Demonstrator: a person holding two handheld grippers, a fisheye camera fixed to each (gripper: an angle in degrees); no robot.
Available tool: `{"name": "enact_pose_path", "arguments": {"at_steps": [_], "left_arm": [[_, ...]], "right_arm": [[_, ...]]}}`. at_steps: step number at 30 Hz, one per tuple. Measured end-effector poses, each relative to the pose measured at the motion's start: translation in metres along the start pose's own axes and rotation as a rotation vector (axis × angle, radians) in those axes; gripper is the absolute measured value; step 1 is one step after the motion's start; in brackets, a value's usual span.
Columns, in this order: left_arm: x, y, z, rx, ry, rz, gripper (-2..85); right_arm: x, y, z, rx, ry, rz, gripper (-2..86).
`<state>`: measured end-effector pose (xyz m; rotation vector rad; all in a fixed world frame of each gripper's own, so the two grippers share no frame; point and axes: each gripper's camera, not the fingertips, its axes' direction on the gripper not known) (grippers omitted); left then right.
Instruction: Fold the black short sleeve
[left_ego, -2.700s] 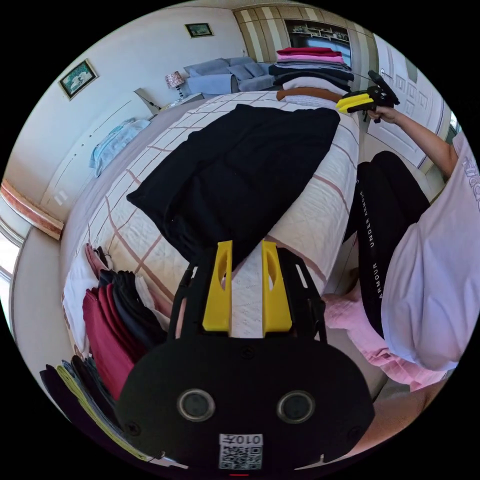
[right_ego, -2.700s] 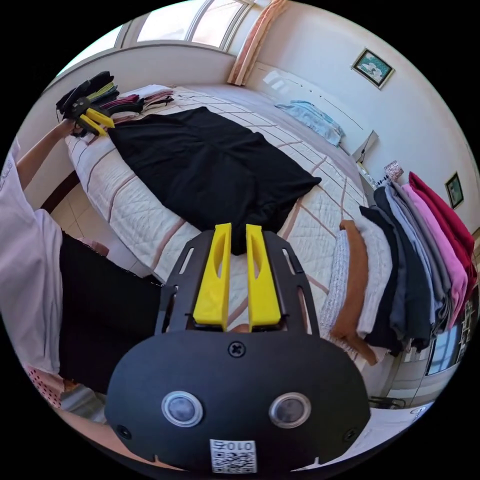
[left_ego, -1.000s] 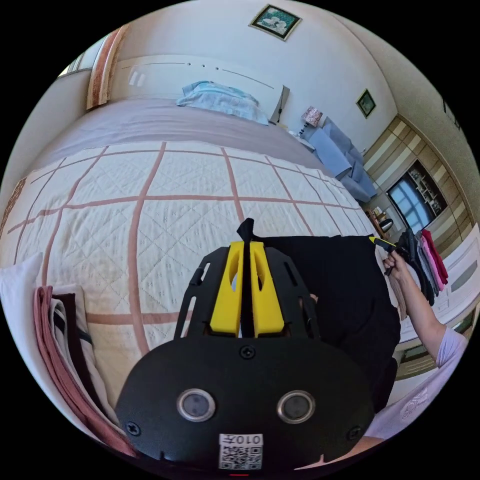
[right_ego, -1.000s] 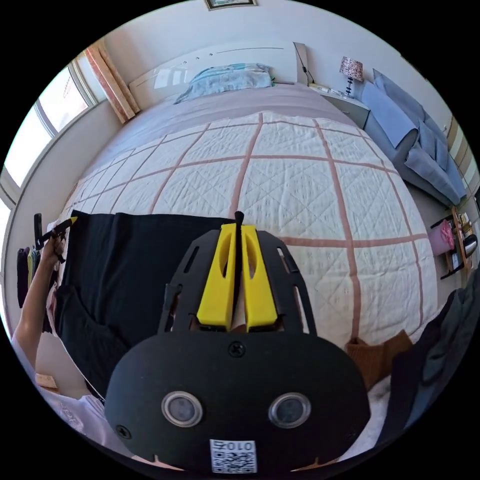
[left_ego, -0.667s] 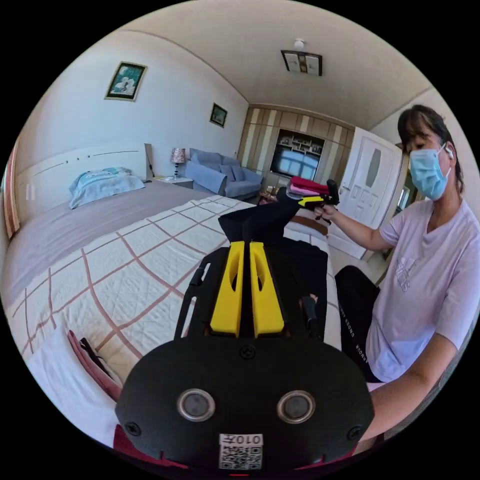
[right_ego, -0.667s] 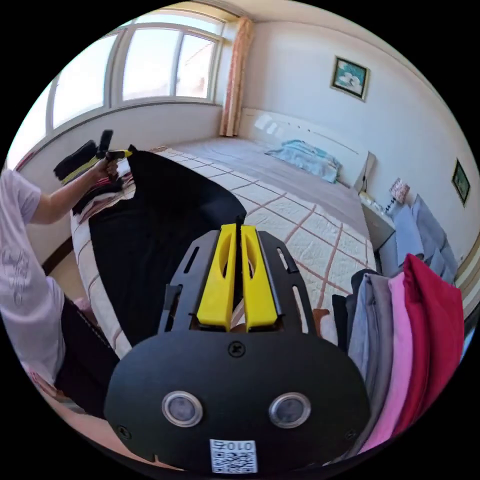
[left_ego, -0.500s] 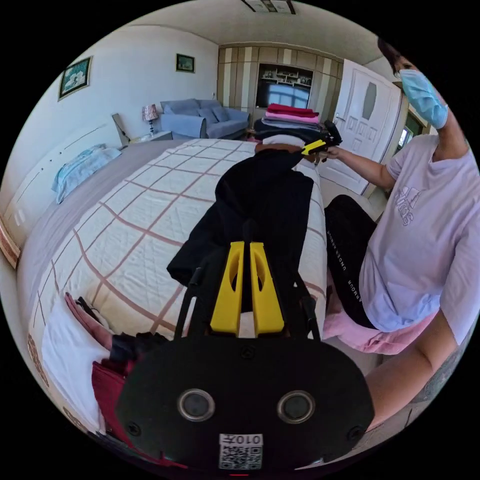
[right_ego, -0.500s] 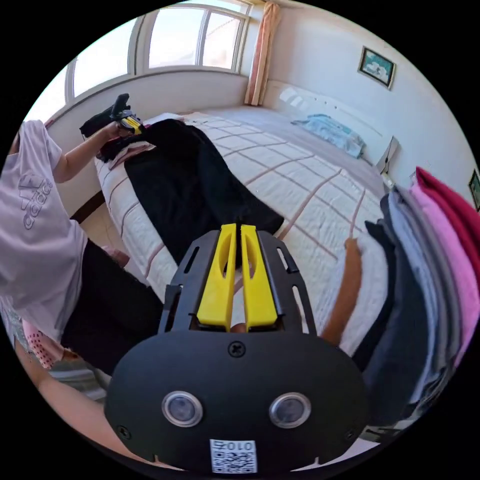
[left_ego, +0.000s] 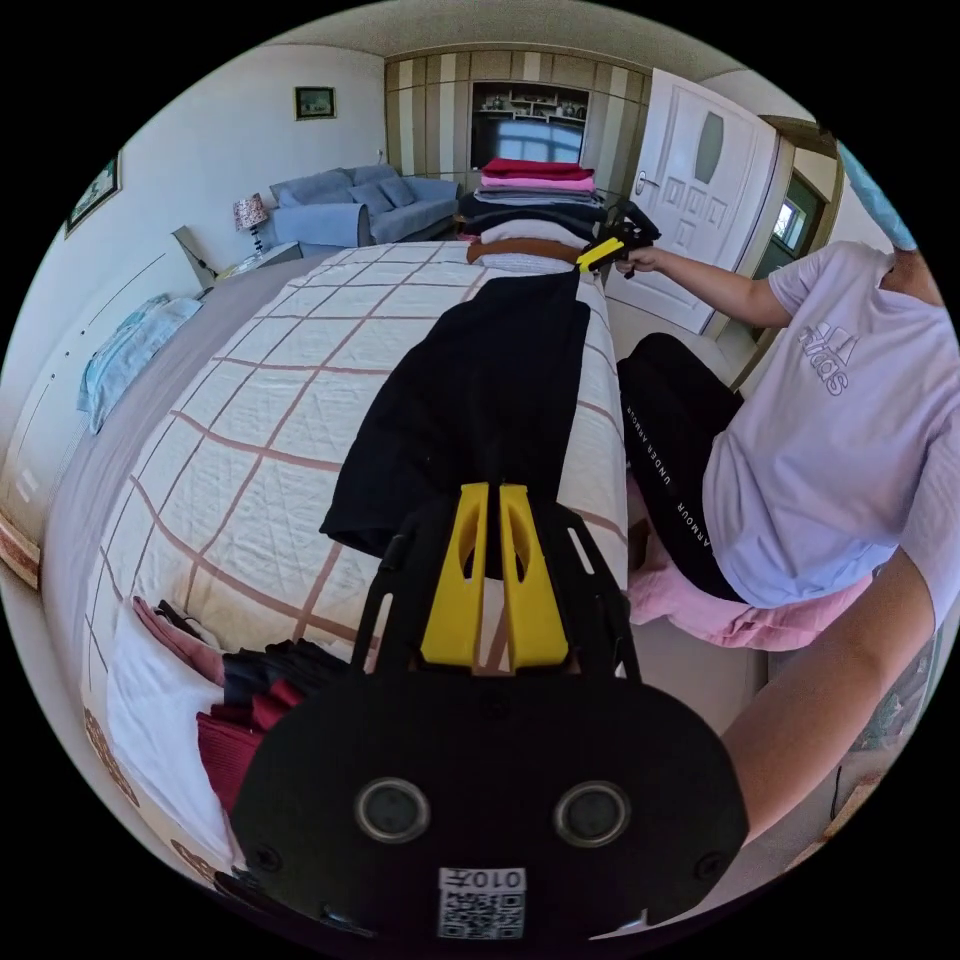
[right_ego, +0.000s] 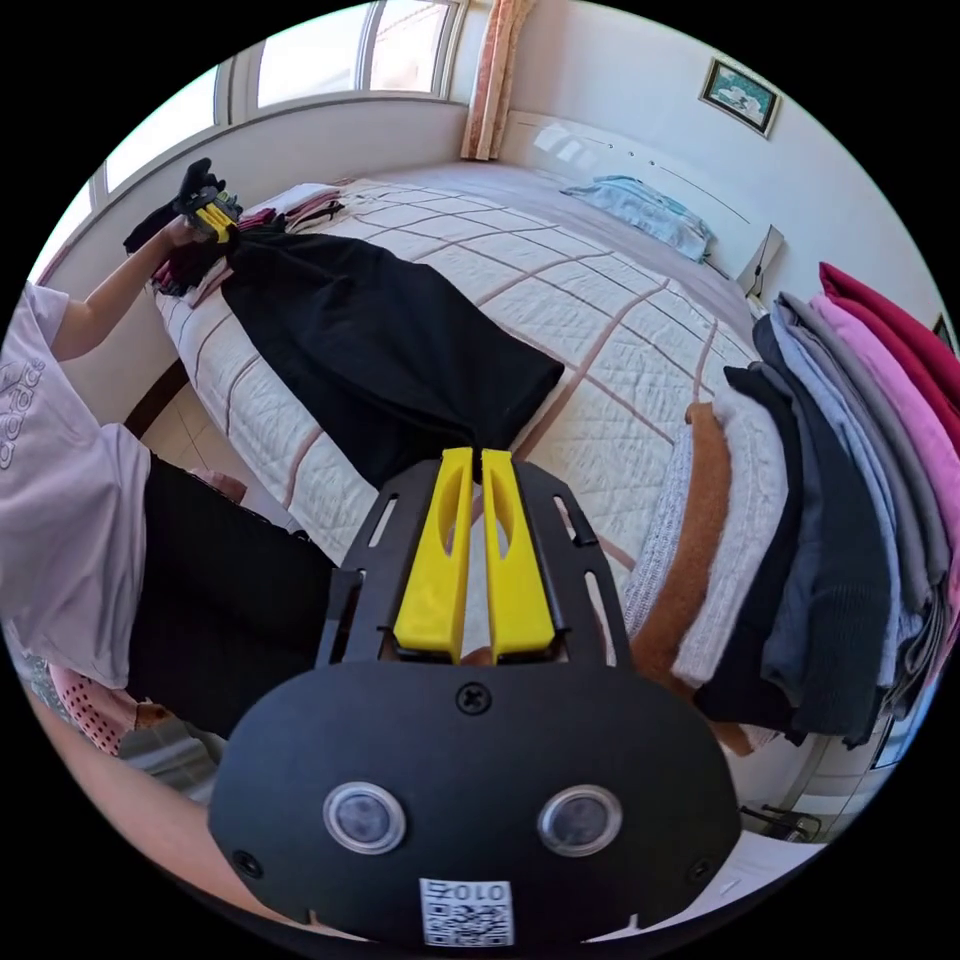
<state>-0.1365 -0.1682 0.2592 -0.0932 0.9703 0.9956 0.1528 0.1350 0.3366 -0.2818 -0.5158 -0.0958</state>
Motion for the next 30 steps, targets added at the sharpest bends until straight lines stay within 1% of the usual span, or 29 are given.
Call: {"name": "enact_pose_path", "arguments": {"at_steps": [1,2,4,6,7,8,10,13,17,20,21,23,25,26,28,29,30], "left_arm": [[0.003,-0.005,0.010,-0.092,0.005,0.029,0.2],[0.004,-0.008,0.015,-0.142,0.005,0.034,0.2],[-0.004,-0.011,0.035,-0.275,0.022,-0.007,0.2],[-0.011,-0.012,0.042,-0.302,0.012,-0.050,0.2],[-0.009,-0.017,0.047,-0.319,0.032,-0.030,0.3],[-0.006,-0.021,0.052,-0.340,0.036,-0.009,0.3],[0.002,-0.032,0.076,-0.461,0.063,0.042,0.7],[0.001,-0.038,0.092,-0.534,0.105,0.030,1.5],[0.012,-0.045,0.090,-0.537,0.124,0.053,3.3],[0.027,-0.051,0.071,-0.477,0.121,0.080,4.4],[0.033,-0.053,0.058,-0.423,0.101,0.089,4.6],[0.043,-0.057,0.032,-0.294,0.081,0.099,4.7],[0.054,-0.063,-0.004,-0.092,0.038,0.124,4.6],[0.057,-0.063,-0.011,-0.050,0.031,0.137,4.5],[0.062,-0.064,-0.028,0.058,0.014,0.149,3.9],[0.061,-0.064,-0.030,0.076,0.005,0.134,3.7],[0.055,-0.065,-0.029,0.099,-0.024,0.067,3.2]], "right_arm": [[0.002,0.003,0.002,-0.019,-0.002,0.009,3.8],[0.004,0.006,0.004,-0.037,0.000,0.028,3.7],[0.004,0.010,0.003,-0.021,-0.038,0.043,3.7],[-0.003,0.012,-0.005,0.022,-0.076,0.028,3.6],[-0.010,0.012,-0.007,0.031,-0.079,0.007,3.5],[-0.017,0.013,-0.003,0.003,-0.071,-0.019,3.4],[-0.024,0.016,0.009,-0.067,-0.061,-0.045,3.2],[-0.027,0.025,0.023,-0.132,-0.076,-0.037,3.0],[-0.023,0.038,0.022,-0.178,-0.165,-0.016,4.0],[-0.028,0.044,0.007,-0.164,-0.134,-0.017,3.6],[-0.029,0.044,0.002,-0.149,-0.129,-0.016,3.5],[-0.037,0.036,-0.018,-0.059,-0.106,-0.021,2.8],[-0.043,0.026,-0.029,0.004,-0.086,-0.025,2.5],[-0.046,0.018,-0.031,0.035,-0.085,-0.025,2.4],[-0.049,0.006,-0.024,0.041,-0.105,-0.034,2.5],[-0.051,-0.002,-0.013,0.013,-0.124,-0.036,2.6],[-0.052,-0.006,-0.006,-0.006,-0.131,-0.037,2.6]]}}
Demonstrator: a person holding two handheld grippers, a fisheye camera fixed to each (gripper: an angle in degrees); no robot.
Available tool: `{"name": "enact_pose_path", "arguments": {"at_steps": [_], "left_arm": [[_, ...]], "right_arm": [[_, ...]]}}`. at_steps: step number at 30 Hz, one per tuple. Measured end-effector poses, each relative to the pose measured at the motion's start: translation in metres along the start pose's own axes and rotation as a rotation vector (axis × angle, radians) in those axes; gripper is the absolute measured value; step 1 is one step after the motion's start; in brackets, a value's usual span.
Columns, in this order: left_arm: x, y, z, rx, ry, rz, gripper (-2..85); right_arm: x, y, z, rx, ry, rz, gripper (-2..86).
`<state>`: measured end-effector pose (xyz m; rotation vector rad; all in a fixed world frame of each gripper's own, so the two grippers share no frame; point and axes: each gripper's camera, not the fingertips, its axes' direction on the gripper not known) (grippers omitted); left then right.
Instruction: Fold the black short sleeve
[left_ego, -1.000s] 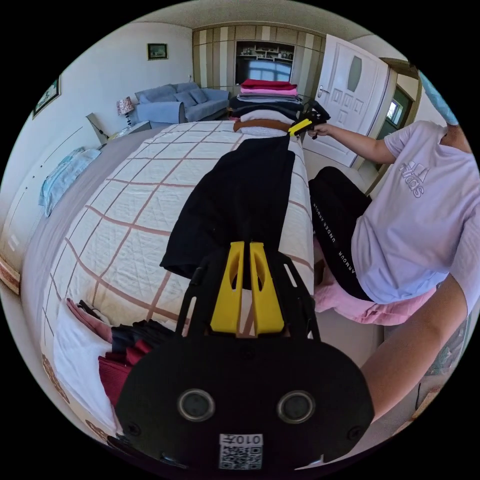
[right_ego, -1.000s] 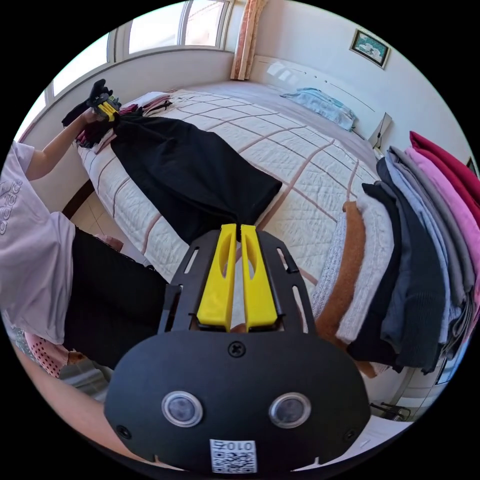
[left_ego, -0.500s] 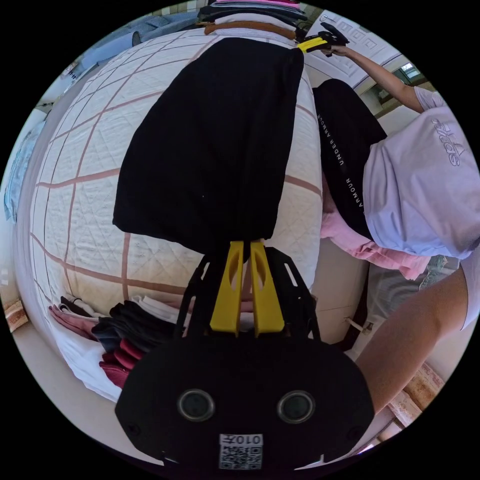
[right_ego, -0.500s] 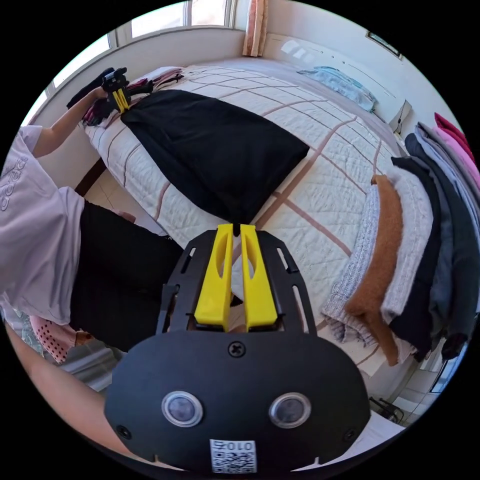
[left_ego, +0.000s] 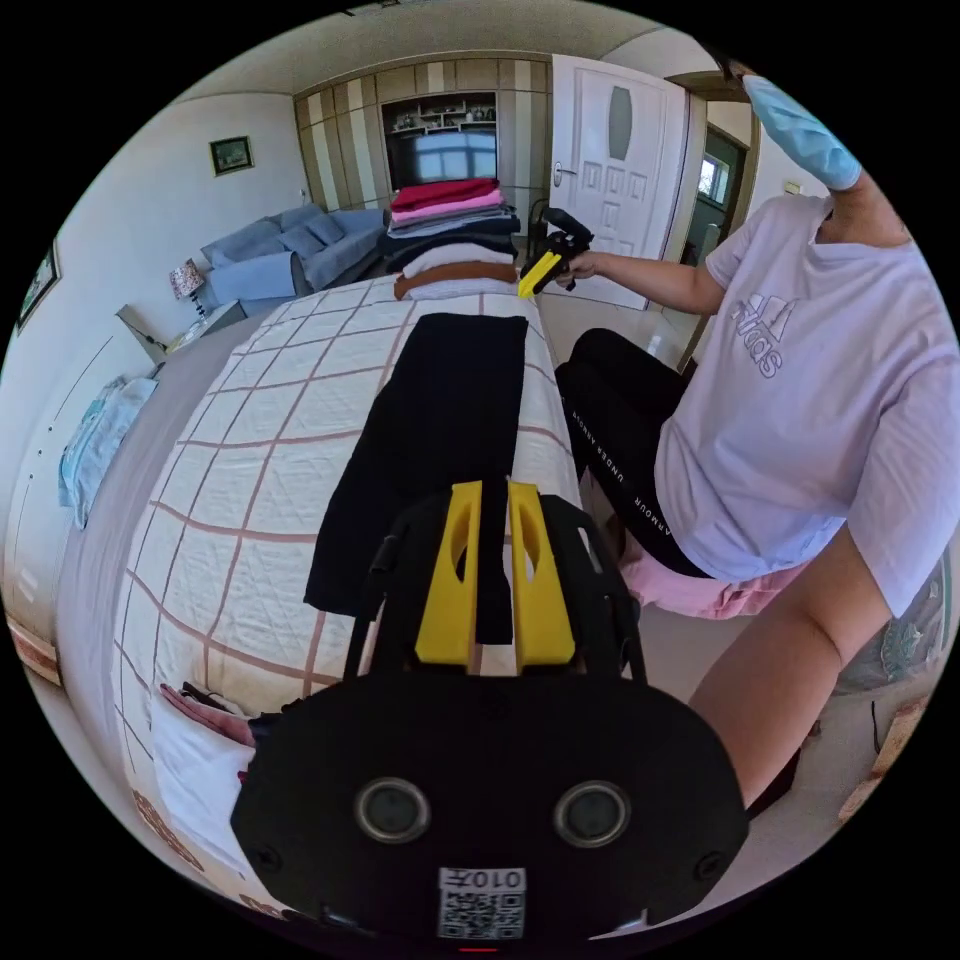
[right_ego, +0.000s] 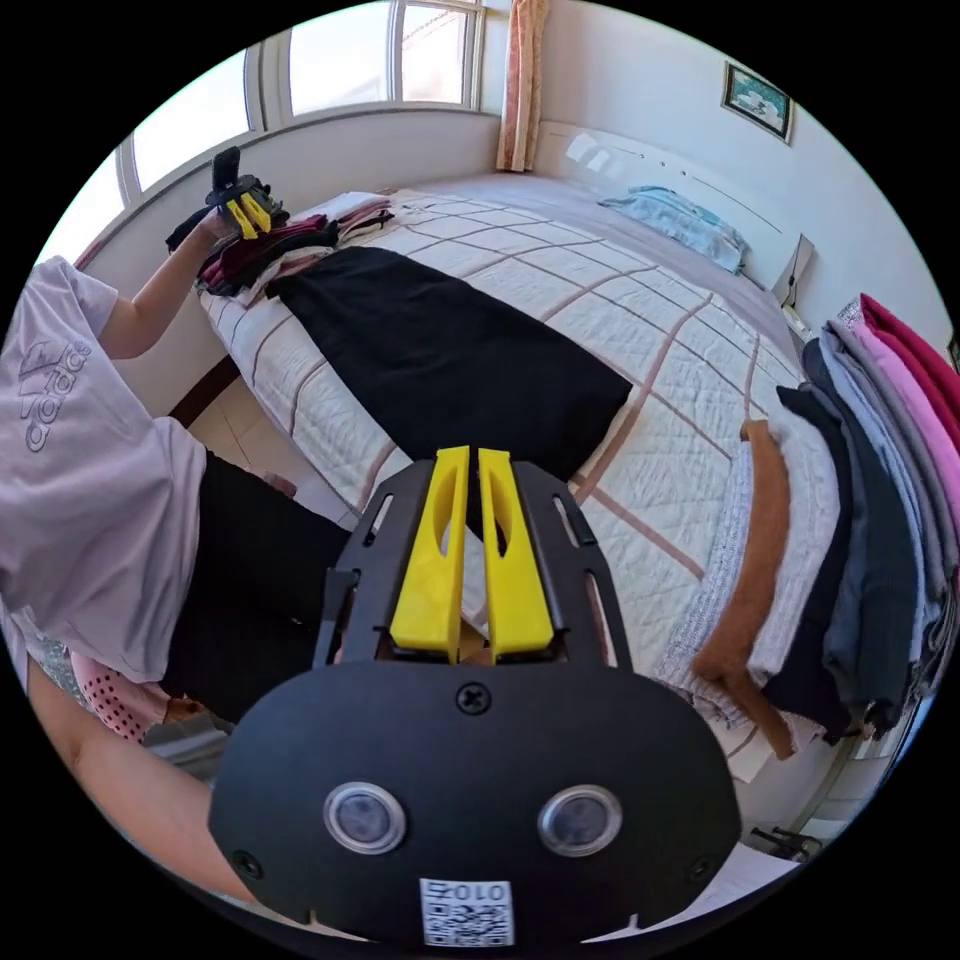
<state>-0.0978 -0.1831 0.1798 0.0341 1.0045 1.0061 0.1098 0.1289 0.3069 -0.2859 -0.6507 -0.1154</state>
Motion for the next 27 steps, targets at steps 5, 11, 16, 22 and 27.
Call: {"name": "enact_pose_path", "arguments": {"at_steps": [5,11,16,22,27], "left_arm": [[-0.026,0.007,0.057,-0.071,0.100,-0.273,1.3],[0.053,-0.004,0.082,-0.164,-0.077,-0.020,1.7],[0.119,-0.013,0.089,-0.210,-0.263,0.251,2.9],[0.118,-0.006,0.124,-0.266,-0.295,0.236,3.3],[0.106,0.004,0.131,-0.255,-0.278,0.142,2.4]], "right_arm": [[-0.004,-0.009,0.058,-0.165,-0.004,0.010,2.9],[-0.009,0.001,0.031,-0.094,0.041,0.044,3.3],[-0.022,0.001,0.016,0.004,0.007,0.022,3.9],[-0.031,-0.007,0.029,0.030,-0.026,0.009,4.3],[-0.031,-0.005,0.044,-0.007,-0.023,0.020,4.5]]}}
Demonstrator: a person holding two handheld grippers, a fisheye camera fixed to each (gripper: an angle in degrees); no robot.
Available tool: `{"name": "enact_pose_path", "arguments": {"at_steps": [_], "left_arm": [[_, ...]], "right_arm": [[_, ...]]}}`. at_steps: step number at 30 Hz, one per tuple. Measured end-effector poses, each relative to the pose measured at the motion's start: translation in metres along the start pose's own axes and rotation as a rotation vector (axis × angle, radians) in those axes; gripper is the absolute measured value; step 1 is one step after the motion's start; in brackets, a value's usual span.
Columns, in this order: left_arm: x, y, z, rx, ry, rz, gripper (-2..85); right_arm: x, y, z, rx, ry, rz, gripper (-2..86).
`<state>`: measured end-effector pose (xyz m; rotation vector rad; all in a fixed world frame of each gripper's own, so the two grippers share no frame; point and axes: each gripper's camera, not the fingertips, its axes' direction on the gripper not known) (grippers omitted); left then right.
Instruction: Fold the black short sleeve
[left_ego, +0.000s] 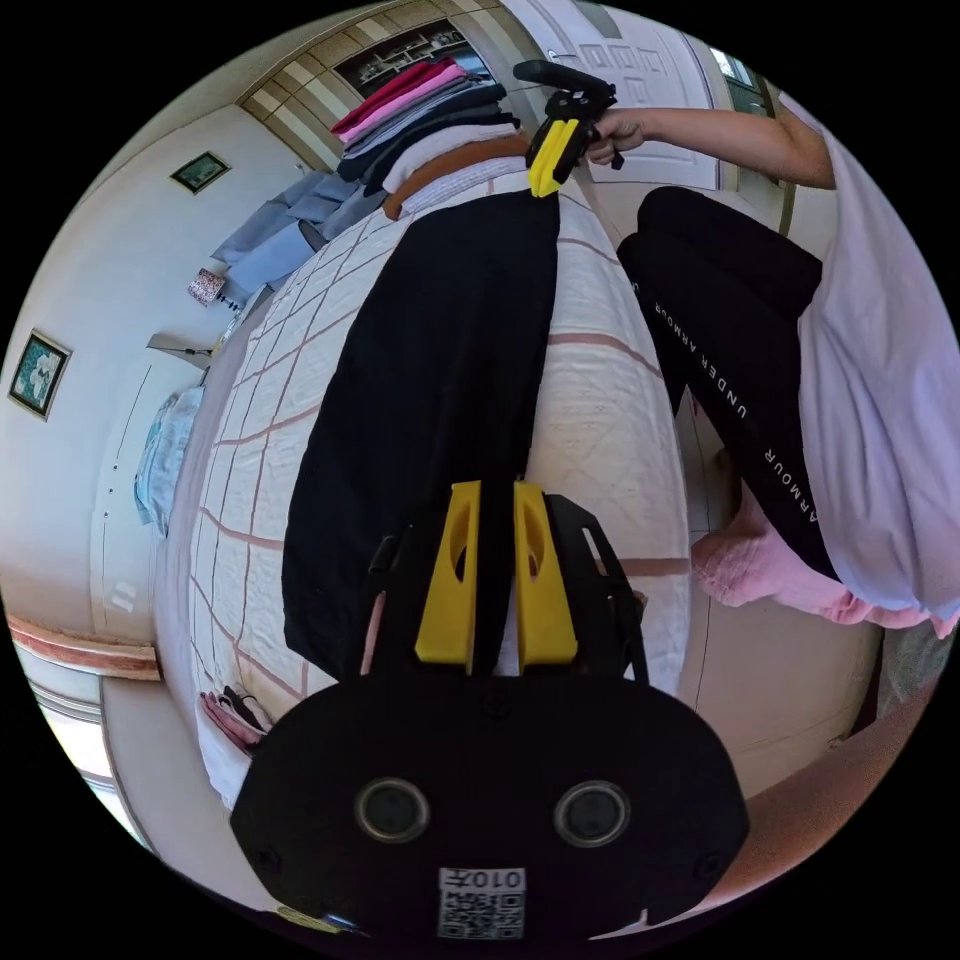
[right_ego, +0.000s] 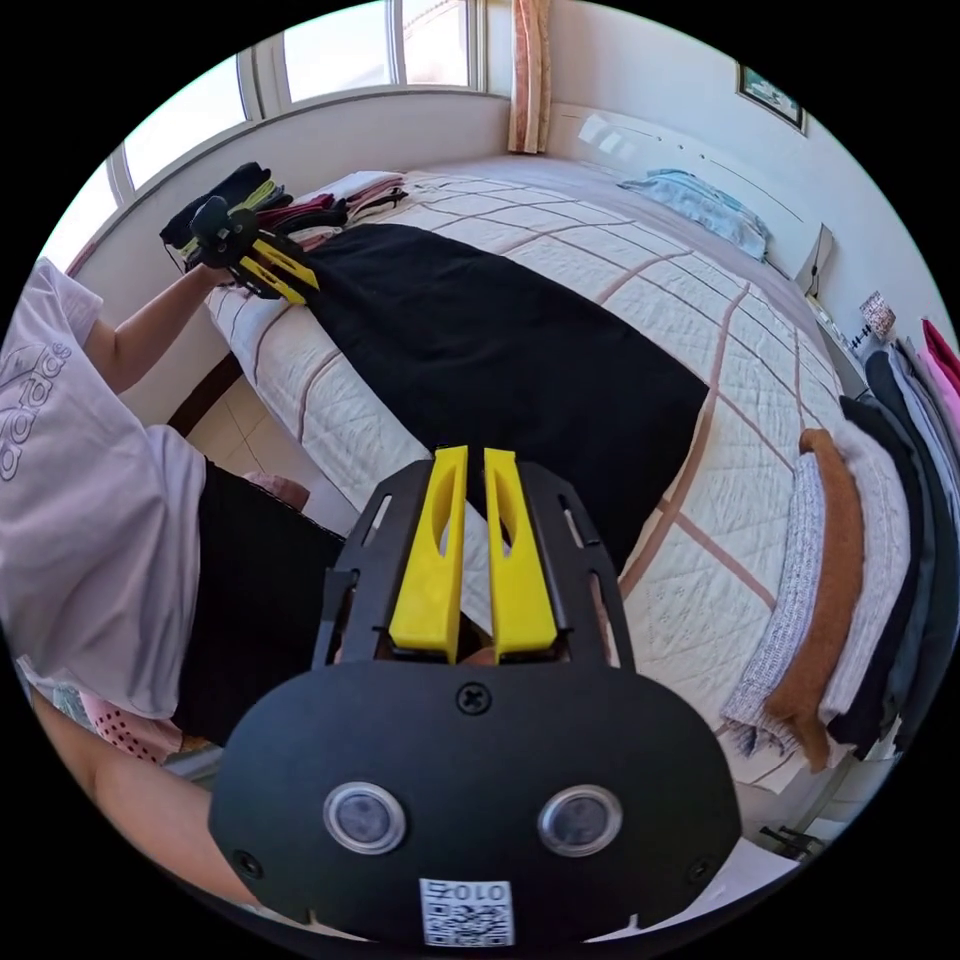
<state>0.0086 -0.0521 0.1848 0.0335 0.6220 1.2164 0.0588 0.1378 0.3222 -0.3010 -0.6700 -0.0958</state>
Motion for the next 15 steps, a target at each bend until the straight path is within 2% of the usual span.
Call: {"name": "enact_pose_path", "arguments": {"at_steps": [5,8,12,15], "left_arm": [[0.009,0.013,-0.019,0.071,0.025,0.001,0.5],[0.006,0.025,-0.008,0.055,0.086,-0.057,0.4],[0.005,0.034,-0.010,0.074,0.151,-0.081,1.8],[-0.012,0.034,-0.039,0.121,0.179,-0.154,4.9]], "right_arm": [[0.011,0.013,0.015,-0.053,0.016,0.051,4.5],[0.018,0.019,0.033,-0.121,0.019,0.067,4.5],[0.020,0.022,0.030,-0.103,0.001,0.067,4.7],[0.027,0.020,0.000,0.039,-0.023,0.086,5.1]]}}
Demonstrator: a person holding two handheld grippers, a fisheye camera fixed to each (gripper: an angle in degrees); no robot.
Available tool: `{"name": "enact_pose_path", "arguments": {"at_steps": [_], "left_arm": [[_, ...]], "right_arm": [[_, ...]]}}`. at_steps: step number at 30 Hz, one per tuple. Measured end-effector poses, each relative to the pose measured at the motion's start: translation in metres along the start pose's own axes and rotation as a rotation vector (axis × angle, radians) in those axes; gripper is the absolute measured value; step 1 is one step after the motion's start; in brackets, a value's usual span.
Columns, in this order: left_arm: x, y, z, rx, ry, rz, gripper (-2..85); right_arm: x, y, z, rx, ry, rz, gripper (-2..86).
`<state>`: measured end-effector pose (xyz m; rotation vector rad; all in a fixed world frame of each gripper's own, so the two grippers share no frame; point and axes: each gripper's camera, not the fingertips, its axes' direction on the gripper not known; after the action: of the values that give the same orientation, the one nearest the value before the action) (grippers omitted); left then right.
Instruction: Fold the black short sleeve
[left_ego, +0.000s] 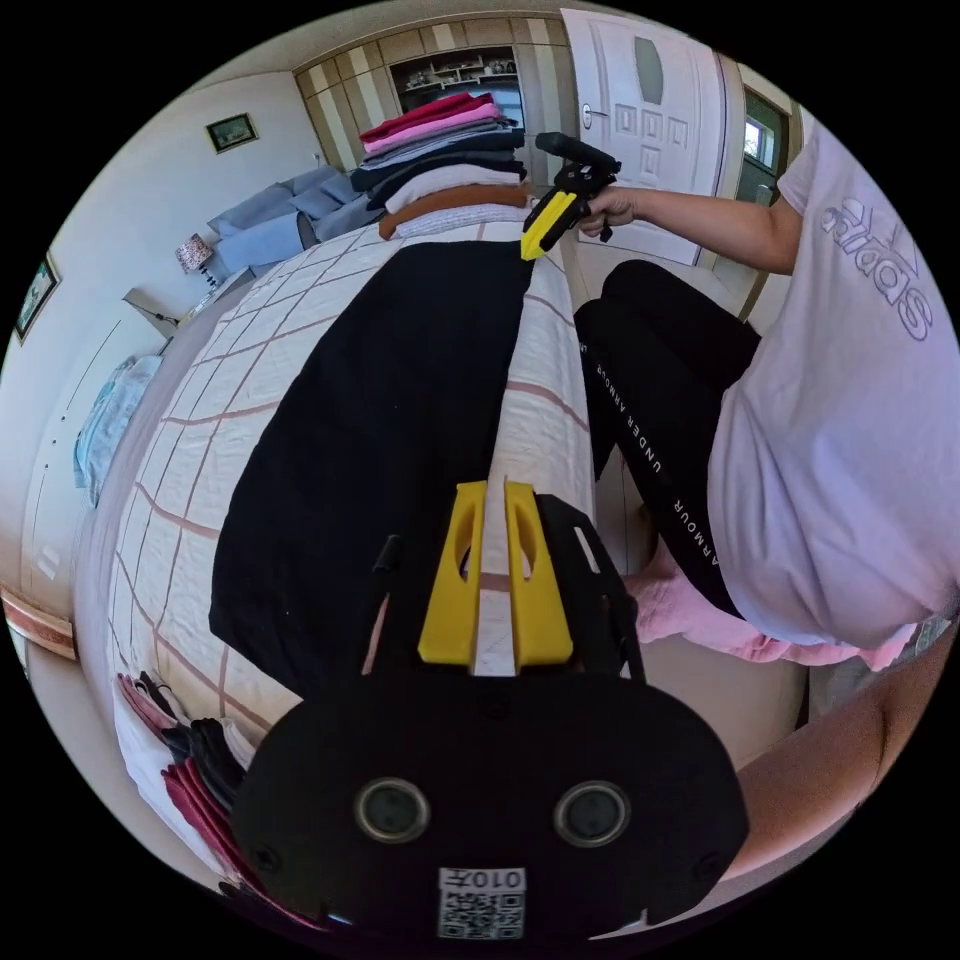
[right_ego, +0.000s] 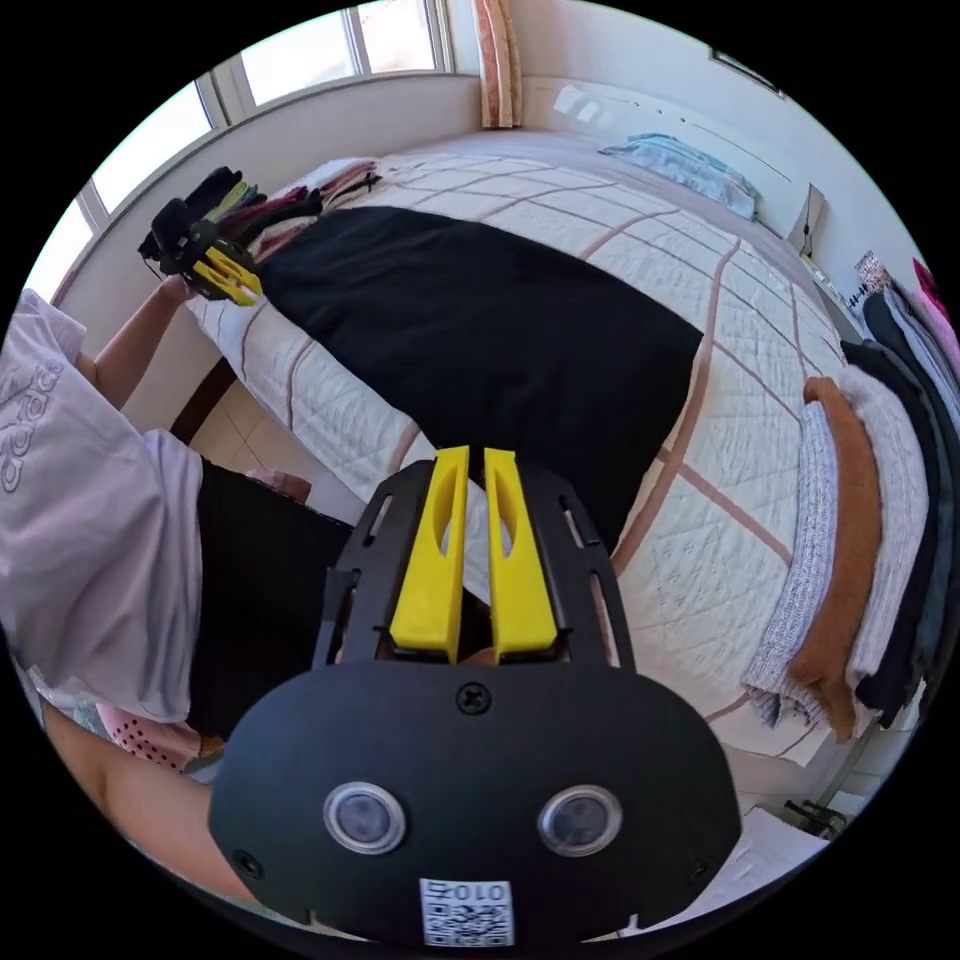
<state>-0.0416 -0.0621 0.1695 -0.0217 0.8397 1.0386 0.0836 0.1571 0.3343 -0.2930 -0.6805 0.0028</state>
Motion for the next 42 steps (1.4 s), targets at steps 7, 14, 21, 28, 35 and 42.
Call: {"name": "enact_pose_path", "arguments": {"at_steps": [7,14,21,28,35,42], "left_arm": [[-0.160,0.063,-0.027,-0.071,-0.371,-0.842,11.9],[-0.234,0.124,0.008,-0.090,-0.156,-1.083,12.8],[-0.238,0.172,0.022,0.139,0.053,-1.118,6.3],[-0.225,0.194,0.024,0.155,-0.108,-1.171,1.7],[-0.205,0.193,0.008,0.112,-0.191,-1.136,3.3],[-0.088,0.147,-0.073,0.133,-0.334,-0.907,5.9]], "right_arm": [[0.105,-0.068,-0.004,0.003,0.168,0.376,12.2],[0.176,-0.100,0.056,-0.045,-0.029,0.560,13.1],[0.169,-0.094,0.078,-0.028,-0.122,0.554,6.5],[0.138,-0.100,0.077,-0.073,0.041,0.467,4.4],[0.109,-0.095,0.082,-0.022,0.128,0.546,7.4],[-0.065,-0.131,0.022,0.151,0.287,0.278,9.9]]}}
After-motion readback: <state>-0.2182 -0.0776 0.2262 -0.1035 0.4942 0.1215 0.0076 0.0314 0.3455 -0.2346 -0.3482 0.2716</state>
